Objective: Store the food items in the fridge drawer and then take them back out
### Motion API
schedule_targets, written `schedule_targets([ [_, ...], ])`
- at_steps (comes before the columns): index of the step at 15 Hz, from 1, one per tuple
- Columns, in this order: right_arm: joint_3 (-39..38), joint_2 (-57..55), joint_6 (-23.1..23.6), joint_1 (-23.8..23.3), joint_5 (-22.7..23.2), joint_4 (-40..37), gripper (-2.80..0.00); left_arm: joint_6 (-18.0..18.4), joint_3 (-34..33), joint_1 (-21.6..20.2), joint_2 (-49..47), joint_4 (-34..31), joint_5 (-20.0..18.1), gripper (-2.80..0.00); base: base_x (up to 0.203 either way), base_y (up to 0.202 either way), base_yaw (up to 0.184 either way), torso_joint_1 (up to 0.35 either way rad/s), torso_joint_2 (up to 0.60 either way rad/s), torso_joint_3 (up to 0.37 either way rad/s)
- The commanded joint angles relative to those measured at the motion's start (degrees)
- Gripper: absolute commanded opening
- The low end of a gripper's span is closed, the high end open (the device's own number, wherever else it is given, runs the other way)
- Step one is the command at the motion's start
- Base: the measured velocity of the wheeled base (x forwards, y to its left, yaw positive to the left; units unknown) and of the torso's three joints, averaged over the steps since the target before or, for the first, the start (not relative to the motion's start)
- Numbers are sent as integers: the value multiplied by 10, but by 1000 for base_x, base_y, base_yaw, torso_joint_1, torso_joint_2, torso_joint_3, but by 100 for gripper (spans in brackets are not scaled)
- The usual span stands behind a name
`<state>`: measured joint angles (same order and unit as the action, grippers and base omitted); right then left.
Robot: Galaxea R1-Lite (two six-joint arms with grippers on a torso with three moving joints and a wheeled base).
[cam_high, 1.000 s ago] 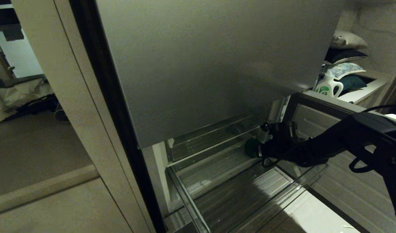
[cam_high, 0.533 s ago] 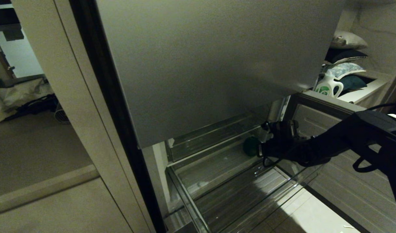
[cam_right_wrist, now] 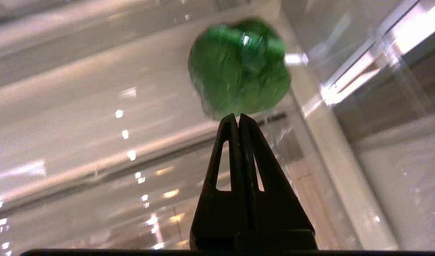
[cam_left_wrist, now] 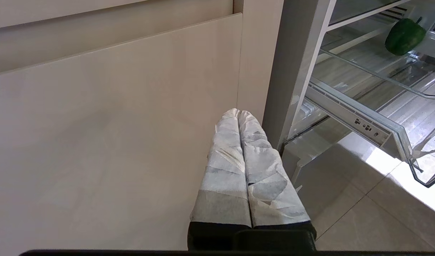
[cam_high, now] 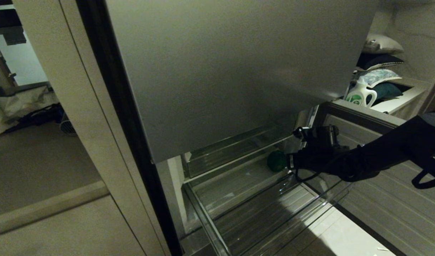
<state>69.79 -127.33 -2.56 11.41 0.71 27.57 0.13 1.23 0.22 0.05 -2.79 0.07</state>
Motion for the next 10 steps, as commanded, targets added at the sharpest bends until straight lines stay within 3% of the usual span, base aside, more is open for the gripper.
schedule_targets([
  [1,41,-37,0,0,0,3,-280,0,0,0,0,0,0,-280,0,0,0,0,0,0],
  [6,77,-80,-4,-6,4,7,-280,0,0,0,0,0,0,-280,0,0,0,0,0,0],
  [10,101,-92,-10,-21,53,9,-280,0,0,0,0,0,0,-280,0,0,0,0,0,0],
])
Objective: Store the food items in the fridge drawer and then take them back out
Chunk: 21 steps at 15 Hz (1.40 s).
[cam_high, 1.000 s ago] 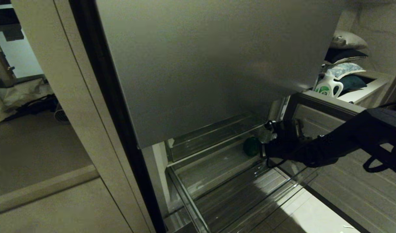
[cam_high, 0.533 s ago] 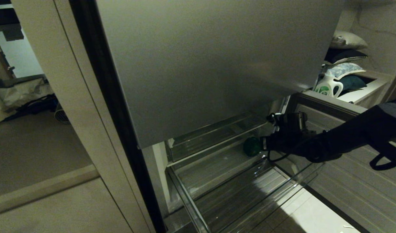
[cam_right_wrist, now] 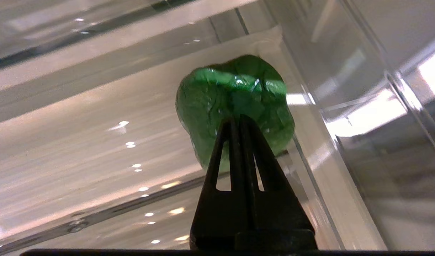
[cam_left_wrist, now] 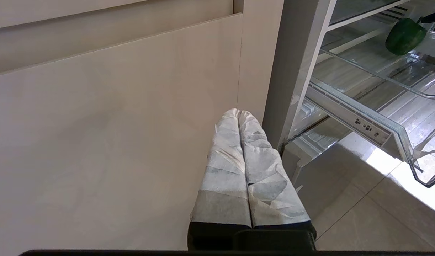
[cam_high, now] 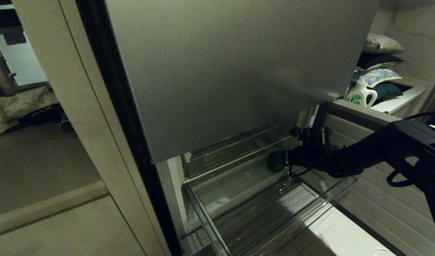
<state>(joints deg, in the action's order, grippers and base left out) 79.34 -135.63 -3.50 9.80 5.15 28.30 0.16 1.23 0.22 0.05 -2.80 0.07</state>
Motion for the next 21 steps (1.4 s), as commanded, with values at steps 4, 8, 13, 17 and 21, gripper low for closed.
schedule_targets([
  [4,31,-28,0,-10,20,2,-280,0,0,0,0,0,0,-280,0,0,0,0,0,0],
  [8,-6,17,0,-12,21,-9,-280,0,0,0,0,0,0,-280,0,0,0,0,0,0],
  [13,-74,127,0,-12,40,-16,-280,-1,0,0,0,0,0,-280,0,0,0,0,0,0],
  [17,-29,60,-1,-12,41,-14,-280,-1,0,0,0,0,0,-280,0,0,0,0,0,0],
  [21,25,2,-4,-14,42,-9,-280,-1,0,0,0,0,0,-280,0,0,0,0,0,0],
])
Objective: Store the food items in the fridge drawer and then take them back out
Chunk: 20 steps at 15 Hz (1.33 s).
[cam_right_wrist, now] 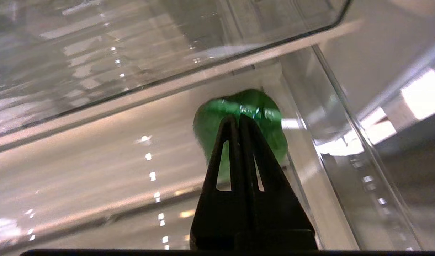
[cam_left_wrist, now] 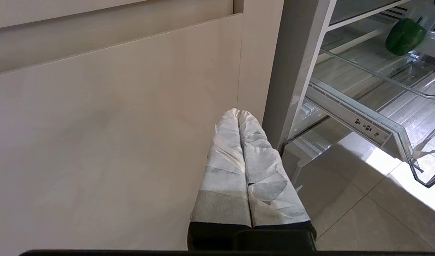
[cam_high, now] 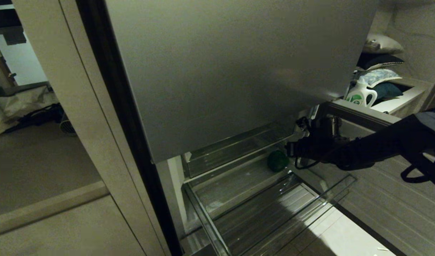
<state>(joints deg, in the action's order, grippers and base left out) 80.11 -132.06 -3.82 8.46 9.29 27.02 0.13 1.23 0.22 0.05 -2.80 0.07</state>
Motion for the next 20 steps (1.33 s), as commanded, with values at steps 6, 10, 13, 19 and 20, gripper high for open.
schedule_targets([
  [6,31,-69,1,-5,10,53,-280,0,0,0,0,0,0,-280,0,0,0,0,0,0],
  [10,40,-84,3,-5,20,52,-280,0,0,0,0,0,0,-280,0,0,0,0,0,0],
  [13,47,-88,5,-5,18,38,-280,0,0,0,0,0,0,-280,0,0,0,0,0,0],
  [19,-13,-14,3,-8,17,-1,-280,0,0,0,0,0,0,-280,0,0,0,0,0,0],
  [20,-32,12,4,-9,16,-5,-280,0,0,0,0,0,0,-280,0,0,0,0,0,0],
])
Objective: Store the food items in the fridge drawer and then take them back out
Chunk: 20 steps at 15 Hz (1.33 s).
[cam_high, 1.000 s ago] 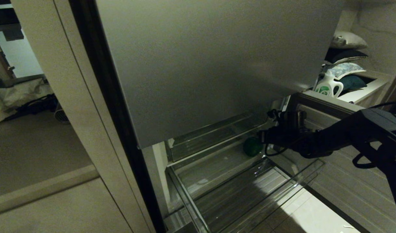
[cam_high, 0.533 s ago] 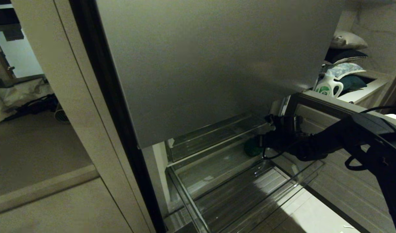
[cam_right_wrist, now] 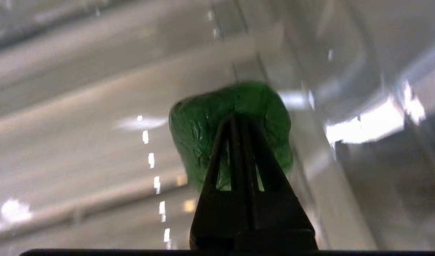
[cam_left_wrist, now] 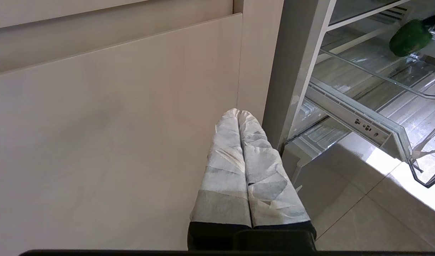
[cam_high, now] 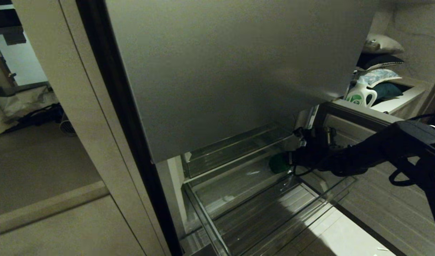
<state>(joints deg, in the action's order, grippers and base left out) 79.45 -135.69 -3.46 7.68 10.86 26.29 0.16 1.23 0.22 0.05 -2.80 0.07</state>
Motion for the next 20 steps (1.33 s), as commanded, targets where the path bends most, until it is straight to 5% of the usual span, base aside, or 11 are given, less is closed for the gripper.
schedule_targets([
  [1,-43,73,0,-1,1,-5,-280,0,0,0,0,0,0,-280,0,0,0,0,0,0],
  [18,-53,81,18,4,-48,-106,-277,-1,0,0,0,0,0,-280,0,0,0,0,0,0],
  [19,-51,87,19,4,-54,-118,0,0,0,0,0,0,0,-280,0,0,0,0,0,0],
  [20,-43,92,19,4,-58,-135,0,0,0,0,0,0,0,-280,0,0,0,0,0,0],
])
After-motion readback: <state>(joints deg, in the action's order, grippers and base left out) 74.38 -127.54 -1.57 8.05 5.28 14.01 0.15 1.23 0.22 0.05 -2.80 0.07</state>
